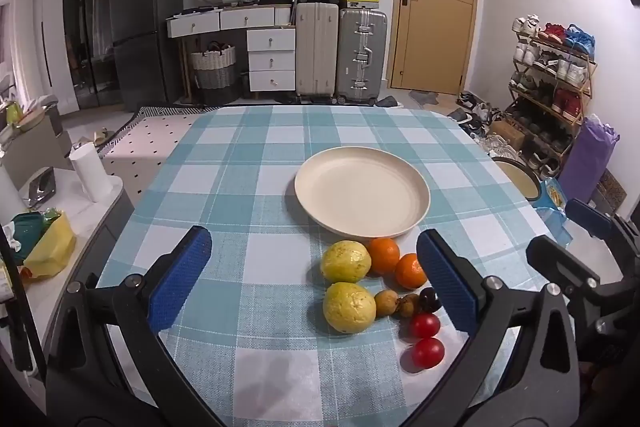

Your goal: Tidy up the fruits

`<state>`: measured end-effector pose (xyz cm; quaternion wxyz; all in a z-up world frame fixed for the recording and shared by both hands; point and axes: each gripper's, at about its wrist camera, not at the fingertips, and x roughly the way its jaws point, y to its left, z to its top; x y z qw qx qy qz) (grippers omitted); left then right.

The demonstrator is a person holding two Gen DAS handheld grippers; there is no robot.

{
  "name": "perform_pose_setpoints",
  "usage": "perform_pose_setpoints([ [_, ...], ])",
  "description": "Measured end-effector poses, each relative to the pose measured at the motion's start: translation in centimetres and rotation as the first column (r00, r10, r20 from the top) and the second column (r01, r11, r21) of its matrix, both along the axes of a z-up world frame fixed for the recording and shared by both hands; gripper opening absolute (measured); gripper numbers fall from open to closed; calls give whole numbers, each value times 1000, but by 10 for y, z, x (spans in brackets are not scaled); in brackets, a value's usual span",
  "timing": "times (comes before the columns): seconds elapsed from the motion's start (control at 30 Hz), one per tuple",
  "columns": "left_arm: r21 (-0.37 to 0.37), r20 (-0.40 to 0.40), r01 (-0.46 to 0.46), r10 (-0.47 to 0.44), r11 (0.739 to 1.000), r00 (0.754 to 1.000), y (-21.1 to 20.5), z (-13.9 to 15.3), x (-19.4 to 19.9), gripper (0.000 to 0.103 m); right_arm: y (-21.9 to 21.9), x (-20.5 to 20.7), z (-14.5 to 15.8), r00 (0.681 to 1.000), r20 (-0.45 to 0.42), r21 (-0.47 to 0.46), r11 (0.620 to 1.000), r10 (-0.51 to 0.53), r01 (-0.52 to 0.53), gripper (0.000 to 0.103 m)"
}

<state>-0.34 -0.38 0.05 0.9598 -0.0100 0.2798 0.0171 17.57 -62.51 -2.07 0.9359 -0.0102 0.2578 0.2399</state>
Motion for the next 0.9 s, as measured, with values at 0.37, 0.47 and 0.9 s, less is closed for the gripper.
perform_pose_setpoints([
  [0.37, -9, -19, 2, -2, 1000, 1000, -3, -3, 4, 102, 2, -3, -2, 1000, 7, -4, 1000, 6, -6, 103],
  [0.47, -19, -21, 4, -4, 1000, 1000, 1, -5, 6, 103, 2, -3, -3, 1000, 7, -3, 1000, 6, -6, 103],
  [0.9, -19, -16, 4, -4, 1000, 1000, 0, -5, 3, 103, 1, -1, 0, 1000, 7, -4, 1000, 5, -5, 103],
])
